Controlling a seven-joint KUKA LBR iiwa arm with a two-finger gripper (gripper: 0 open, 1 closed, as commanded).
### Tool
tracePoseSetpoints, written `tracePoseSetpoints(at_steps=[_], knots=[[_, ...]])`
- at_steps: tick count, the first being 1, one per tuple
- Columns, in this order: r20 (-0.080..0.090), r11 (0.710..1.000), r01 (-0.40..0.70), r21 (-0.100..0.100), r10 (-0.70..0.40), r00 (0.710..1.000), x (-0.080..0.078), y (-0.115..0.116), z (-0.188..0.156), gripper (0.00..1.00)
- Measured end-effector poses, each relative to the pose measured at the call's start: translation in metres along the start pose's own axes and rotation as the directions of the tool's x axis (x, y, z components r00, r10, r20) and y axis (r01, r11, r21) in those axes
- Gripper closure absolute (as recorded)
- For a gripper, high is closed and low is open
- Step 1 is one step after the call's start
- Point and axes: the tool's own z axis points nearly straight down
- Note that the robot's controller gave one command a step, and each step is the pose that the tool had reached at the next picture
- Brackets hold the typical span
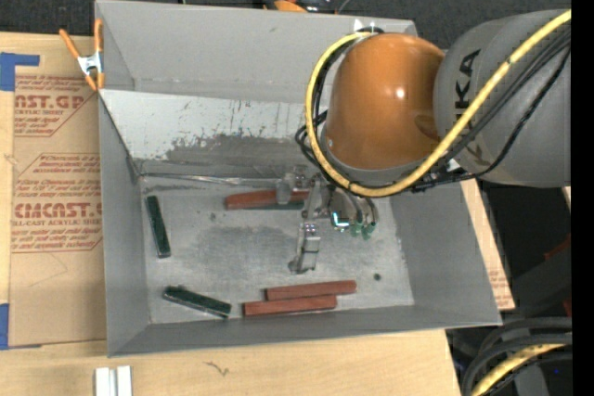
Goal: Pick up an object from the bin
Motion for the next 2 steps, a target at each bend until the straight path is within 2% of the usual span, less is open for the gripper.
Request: tracePoseSetpoints(at_steps=[1,2], knots=[[-0.003,1.0,-0.021,0.002,0.021,1.0,0.026,-0.045,0.075,0.0],[0.001,0.999,-0.036,0.001,0.036,0.999,0.023,-0.075,0.119,0.0]])
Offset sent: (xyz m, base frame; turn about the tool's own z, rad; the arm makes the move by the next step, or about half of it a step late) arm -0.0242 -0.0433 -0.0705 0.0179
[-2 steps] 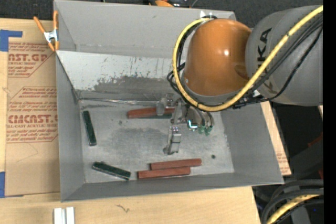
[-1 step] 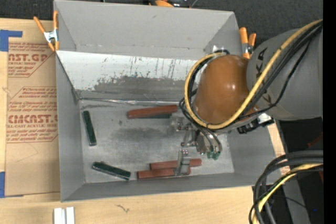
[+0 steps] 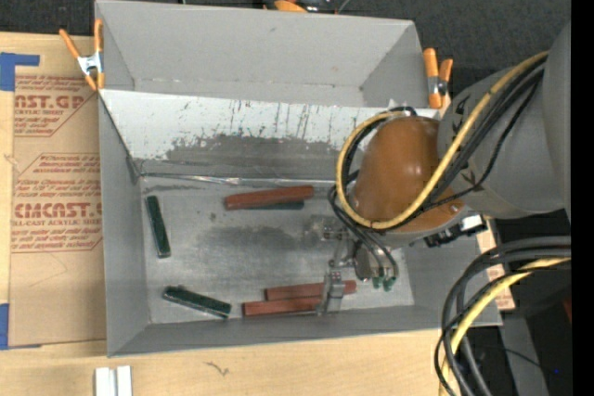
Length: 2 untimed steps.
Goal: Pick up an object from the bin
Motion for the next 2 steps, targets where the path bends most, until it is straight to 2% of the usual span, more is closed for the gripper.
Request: tracePoseSetpoints(at_steps=[1,2], knots=[[0.01,0.992,0.123,0.002,-0.123,0.992,-0.008,-0.0649,0.0344,0.0],[0.005,0.992,0.126,-0.001,-0.126,0.992,-0.0065,-0.0622,0.0339,1.0]])
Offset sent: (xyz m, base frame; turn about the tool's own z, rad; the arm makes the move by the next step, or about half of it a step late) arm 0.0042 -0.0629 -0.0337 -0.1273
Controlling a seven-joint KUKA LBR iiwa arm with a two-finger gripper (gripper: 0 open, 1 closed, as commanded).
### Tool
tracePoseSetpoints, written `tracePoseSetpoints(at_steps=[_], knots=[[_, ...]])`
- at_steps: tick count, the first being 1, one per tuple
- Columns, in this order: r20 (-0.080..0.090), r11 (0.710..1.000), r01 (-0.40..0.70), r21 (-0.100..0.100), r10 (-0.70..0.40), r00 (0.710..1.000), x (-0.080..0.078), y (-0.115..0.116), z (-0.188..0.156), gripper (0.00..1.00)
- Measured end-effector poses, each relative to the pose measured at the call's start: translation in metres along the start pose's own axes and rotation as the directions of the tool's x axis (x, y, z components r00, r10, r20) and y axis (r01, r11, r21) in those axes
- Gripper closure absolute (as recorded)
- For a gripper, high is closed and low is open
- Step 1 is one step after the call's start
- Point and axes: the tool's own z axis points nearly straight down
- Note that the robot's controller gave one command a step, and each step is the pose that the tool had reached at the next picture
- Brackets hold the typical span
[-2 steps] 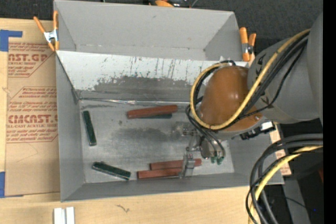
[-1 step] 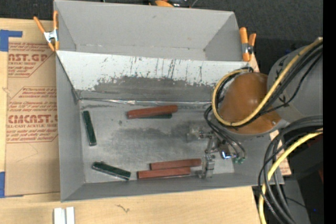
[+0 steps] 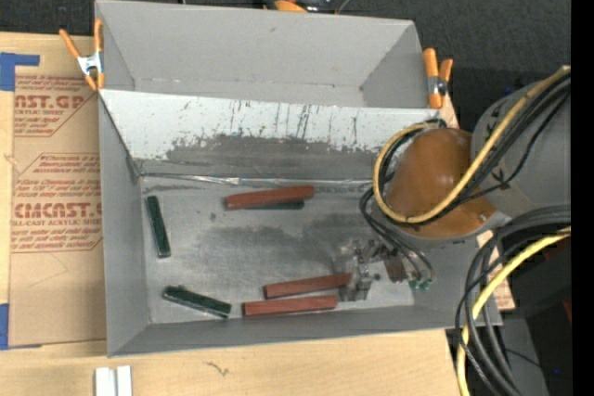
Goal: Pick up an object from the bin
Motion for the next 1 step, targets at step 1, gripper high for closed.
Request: tracePoseSetpoints(at_steps=[1], knots=[[0.012,1.0,-0.011,0.003,0.011,1.0,-0.0426,-0.0061,-0.1843,1.0]])
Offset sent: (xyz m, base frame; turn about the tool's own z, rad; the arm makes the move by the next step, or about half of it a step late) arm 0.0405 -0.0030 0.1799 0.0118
